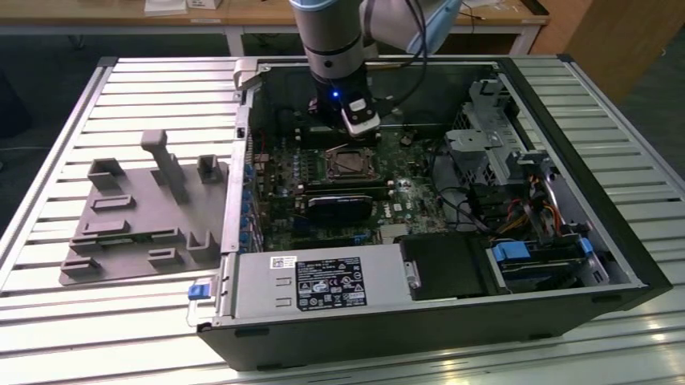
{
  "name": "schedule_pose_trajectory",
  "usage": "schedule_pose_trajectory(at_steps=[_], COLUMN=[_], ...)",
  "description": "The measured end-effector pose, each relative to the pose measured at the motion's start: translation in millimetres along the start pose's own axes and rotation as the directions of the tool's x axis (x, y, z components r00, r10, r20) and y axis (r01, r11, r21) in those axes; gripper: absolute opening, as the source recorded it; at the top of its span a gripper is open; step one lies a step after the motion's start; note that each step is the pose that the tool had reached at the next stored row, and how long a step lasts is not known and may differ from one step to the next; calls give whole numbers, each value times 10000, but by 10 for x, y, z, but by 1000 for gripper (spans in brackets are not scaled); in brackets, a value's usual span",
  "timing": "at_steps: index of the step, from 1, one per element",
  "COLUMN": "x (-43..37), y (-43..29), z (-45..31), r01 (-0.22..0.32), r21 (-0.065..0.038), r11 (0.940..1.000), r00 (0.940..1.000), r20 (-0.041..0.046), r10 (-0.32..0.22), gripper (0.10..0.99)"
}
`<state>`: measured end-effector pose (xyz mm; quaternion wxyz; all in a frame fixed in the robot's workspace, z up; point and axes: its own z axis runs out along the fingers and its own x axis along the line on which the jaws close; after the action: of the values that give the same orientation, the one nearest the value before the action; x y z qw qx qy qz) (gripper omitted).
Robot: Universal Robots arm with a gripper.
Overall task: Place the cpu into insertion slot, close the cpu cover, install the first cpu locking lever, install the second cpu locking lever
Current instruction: 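Install the first cpu locking lever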
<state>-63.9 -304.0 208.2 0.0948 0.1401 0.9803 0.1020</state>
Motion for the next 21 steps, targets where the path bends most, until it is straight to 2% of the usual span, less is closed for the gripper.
schedule_pose_trajectory(at_steps=[5, 8, 21], x=[25, 42, 82], y=[2, -1, 33], z=[10, 11, 34], r01=[-79, -162, -733], r21=[-19, -15, 68], r11=[10000, 9999, 9973], r00=[9999, 9997, 9967], r20=[138, 193, 343], r10=[79, 162, 730], gripper=[102, 102, 102])
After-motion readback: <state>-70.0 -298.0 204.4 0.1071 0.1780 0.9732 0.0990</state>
